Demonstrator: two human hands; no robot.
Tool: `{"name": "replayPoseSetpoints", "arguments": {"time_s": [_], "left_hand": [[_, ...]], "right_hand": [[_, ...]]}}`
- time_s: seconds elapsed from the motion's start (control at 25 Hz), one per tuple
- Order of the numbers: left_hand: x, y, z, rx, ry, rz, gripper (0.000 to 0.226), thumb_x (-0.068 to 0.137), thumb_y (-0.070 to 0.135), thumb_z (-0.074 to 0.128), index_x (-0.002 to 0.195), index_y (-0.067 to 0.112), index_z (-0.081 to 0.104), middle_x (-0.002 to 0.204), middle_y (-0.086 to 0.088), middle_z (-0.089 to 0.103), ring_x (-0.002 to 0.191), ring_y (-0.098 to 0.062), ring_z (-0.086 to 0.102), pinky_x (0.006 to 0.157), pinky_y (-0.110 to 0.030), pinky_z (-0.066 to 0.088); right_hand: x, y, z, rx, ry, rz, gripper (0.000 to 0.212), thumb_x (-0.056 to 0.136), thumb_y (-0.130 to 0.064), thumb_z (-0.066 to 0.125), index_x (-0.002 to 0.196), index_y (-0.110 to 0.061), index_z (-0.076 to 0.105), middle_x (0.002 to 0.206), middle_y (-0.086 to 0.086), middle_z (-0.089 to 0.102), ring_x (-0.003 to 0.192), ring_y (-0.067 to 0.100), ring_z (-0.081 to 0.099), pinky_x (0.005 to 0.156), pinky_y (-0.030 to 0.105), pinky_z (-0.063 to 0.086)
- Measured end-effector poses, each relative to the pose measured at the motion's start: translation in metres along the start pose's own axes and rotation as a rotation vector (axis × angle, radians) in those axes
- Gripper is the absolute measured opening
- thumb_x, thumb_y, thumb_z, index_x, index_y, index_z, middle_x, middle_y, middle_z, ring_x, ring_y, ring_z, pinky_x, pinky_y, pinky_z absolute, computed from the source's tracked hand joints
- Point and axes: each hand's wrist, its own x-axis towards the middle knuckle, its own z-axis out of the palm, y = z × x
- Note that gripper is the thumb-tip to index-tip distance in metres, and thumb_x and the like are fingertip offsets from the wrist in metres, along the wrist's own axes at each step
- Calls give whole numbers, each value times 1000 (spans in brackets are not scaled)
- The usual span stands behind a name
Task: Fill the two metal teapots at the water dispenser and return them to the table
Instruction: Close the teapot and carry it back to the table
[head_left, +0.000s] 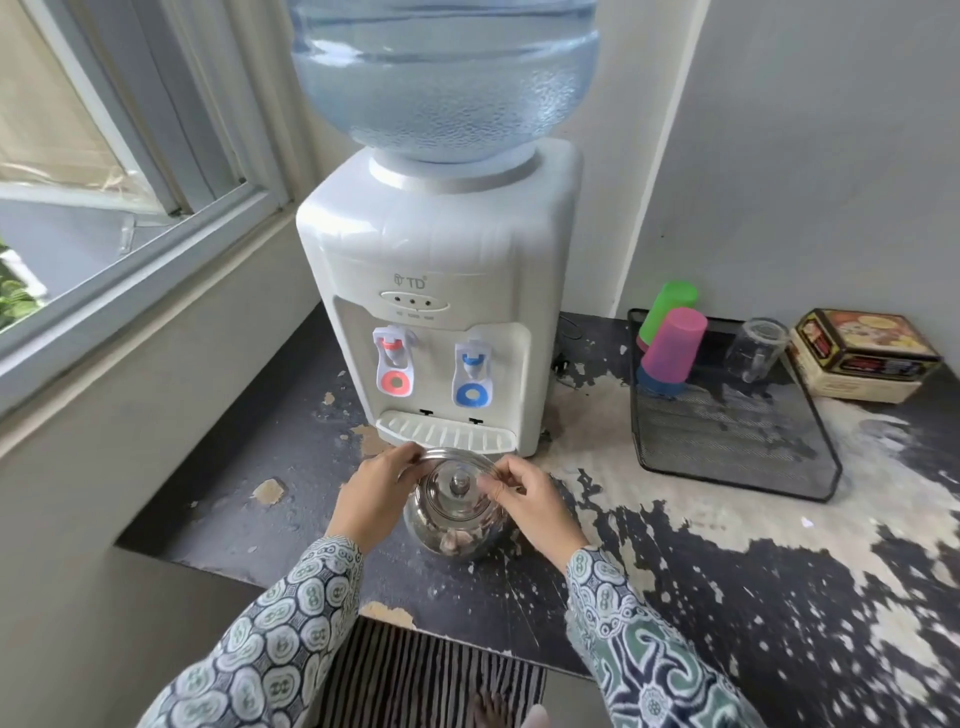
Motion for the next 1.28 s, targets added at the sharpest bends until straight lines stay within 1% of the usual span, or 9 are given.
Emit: {"name": "replayPoseSetpoints", "arguments": {"time_s": [0.12,0.24,0.4,0.52,0.6,0.84,1.0,1.12,1.28], "left_hand": [[-27,25,-4,-145,-7,39,16,90,27,54,94,13,60,87,-2,68,81,-23,62,74,-39,49],[-61,55,-4,-289,-30,109,11,88,19,57,91,9,61,90,-7,70,81,-19,63,71,-28,47],[-111,97,-1,-388,-110,225,5,87,17,60,87,12,62,88,-3,72,77,-5,65,72,-21,48],[-148,137,7,-483,-189,305,9,86,18,60,89,11,64,89,-2,72,76,2,64,70,-13,49],[-176,173,21,-531,-294,369,11,86,19,59,88,11,66,86,-4,71,78,-9,65,71,-17,50],[-268,289,81,-670,-609,540,26,80,25,58,91,2,65,88,-4,71,80,-7,66,70,-13,50],[-349,370,145,-721,-849,623,12,85,12,56,86,3,63,89,-9,70,81,-9,66,72,-14,51],[-421,432,201,-720,-1000,673,21,83,20,57,85,0,62,82,-6,69,75,-15,64,68,-21,52],[-506,507,274,-659,-1165,791,24,84,24,61,78,2,59,73,1,61,75,-13,54,74,-24,44]], "right_hand": [[-37,-18,-14,31,39,-25,15,86,-27,59,78,-14,57,70,-8,55,61,-3,50,62,11,39],[-86,-39,-32,37,97,-58,19,87,-26,58,85,-7,61,72,-5,58,65,3,53,62,12,41],[-169,-61,-54,70,182,-73,16,88,-26,56,75,-17,59,70,-4,58,65,5,56,64,14,44],[-233,-74,-77,75,267,-75,20,89,-26,54,70,-19,55,68,2,57,68,14,56,72,26,47],[-285,-79,-99,79,365,-82,23,90,-24,53,69,-16,53,65,4,54,65,17,53,71,26,45],[-443,-74,-164,107,674,-66,25,89,-25,55,66,-15,51,62,6,48,62,17,46,63,22,41],[-569,-62,-212,83,847,-18,22,91,-18,51,72,-7,50,65,8,46,64,15,45,62,19,41],[-674,-46,-252,76,949,25,21,92,-16,50,72,-9,50,67,9,45,64,13,46,57,20,46],[-794,-21,-293,57,1072,87,18,91,-17,52,75,-12,54,68,9,46,67,9,47,70,15,42]]}}
